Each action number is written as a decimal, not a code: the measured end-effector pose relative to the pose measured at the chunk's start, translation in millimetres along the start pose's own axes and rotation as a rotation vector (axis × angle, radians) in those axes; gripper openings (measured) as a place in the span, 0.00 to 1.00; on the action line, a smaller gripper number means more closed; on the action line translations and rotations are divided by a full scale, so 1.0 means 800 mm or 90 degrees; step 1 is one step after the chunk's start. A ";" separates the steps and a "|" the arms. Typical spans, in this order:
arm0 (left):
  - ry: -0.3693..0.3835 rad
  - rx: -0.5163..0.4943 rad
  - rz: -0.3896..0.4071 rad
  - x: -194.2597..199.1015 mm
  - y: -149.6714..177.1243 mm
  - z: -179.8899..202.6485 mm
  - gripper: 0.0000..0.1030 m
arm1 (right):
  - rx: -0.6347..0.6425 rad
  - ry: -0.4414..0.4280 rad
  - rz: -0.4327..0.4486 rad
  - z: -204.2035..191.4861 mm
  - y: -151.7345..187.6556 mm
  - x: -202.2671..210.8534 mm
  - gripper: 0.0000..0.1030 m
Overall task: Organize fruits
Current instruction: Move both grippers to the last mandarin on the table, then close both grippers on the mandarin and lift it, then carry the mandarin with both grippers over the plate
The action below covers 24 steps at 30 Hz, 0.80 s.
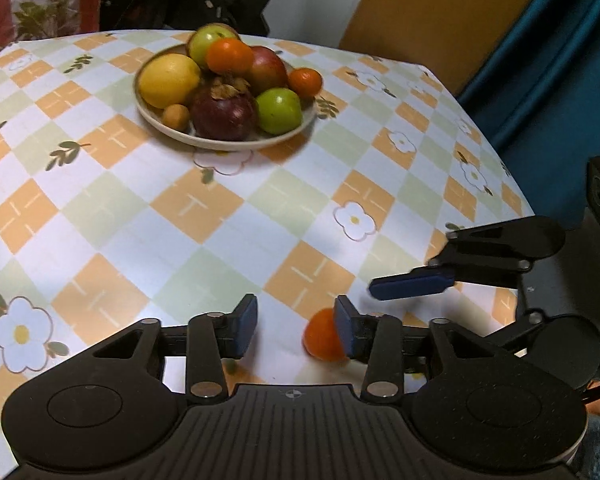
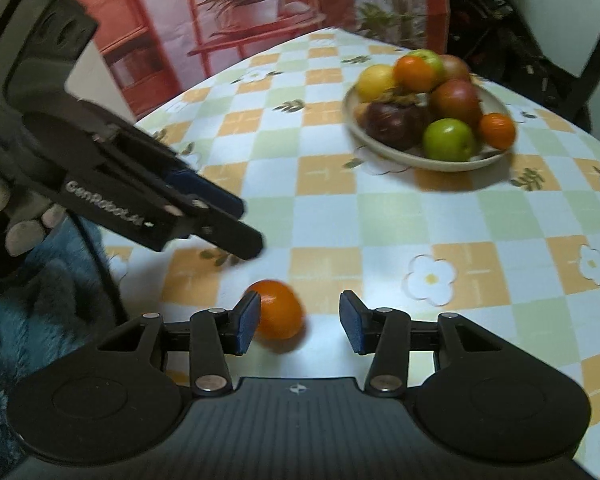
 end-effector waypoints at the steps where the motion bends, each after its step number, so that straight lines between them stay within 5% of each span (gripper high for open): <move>1: 0.004 -0.003 -0.002 -0.002 0.002 0.002 0.49 | 0.005 -0.002 -0.004 -0.004 0.002 -0.004 0.46; 18: 0.056 0.034 -0.039 -0.036 0.020 0.011 0.48 | 0.028 -0.004 -0.013 -0.015 0.017 -0.032 0.45; 24: 0.069 0.028 -0.027 -0.034 0.016 0.018 0.39 | 0.026 -0.001 -0.007 -0.014 0.017 -0.031 0.42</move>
Point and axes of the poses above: each gripper's, at about its wrist camera, not at the fingertips, and x roughly against the way its jaws point, z to its right, y to its underside, the point moved 7 cm from there along -x, roughly the way its jaws point, and after that the axes turned 2 degrees about z, right-handed, at the moved point
